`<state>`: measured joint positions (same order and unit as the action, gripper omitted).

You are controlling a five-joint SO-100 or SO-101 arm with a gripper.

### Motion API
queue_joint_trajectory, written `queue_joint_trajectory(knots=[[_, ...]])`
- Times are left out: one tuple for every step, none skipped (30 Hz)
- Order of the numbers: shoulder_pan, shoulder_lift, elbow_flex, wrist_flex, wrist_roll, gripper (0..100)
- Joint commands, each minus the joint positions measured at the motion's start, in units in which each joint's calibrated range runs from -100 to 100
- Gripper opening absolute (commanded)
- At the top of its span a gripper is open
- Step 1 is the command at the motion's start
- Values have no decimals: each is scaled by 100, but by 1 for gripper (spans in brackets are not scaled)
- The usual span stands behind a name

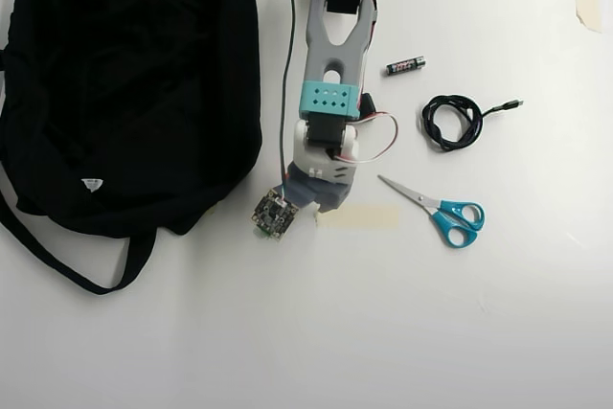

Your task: Put the green marker into the black bag

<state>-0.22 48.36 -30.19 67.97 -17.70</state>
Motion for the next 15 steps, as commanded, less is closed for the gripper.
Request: queue_joint_trajectory(knots=[[22,35,153,68,3,21],[22,35,189,68,3,21],[22,35,198,68,3,21],[22,35,207,68,3,21],[22,35,234,68,3,21],[22,35,243,68,3,21],[22,35,252,68,3,21],[22,35,252,68,3,21],[22,35,252,68,3,21],[22,35,252,68,3,21],[22,35,252,68,3,21],[22,35,252,68,3,21],[22,35,252,68,3,21],[22,35,270,68,3,21],[22,35,305,68,3,21]])
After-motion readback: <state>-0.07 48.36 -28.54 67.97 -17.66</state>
